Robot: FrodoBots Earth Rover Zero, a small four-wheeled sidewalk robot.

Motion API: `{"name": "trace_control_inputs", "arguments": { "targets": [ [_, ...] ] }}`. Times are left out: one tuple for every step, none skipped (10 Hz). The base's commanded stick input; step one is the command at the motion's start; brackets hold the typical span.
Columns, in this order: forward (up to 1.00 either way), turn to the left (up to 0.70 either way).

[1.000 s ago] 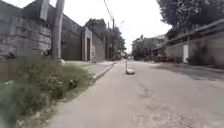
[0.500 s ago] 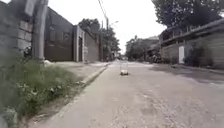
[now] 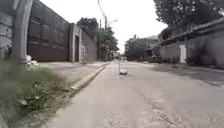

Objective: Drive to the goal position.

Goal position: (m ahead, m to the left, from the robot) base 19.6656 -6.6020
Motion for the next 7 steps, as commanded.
{"name": "trace_control_inputs", "arguments": {
  "targets": [
    [1.00,0.00],
    [1.00,0.00],
    [1.00,0.11],
    [1.00,0.34],
    [1.00,0.00],
    [1.00,0.00],
    [1.00,0.00]
  ]
}}
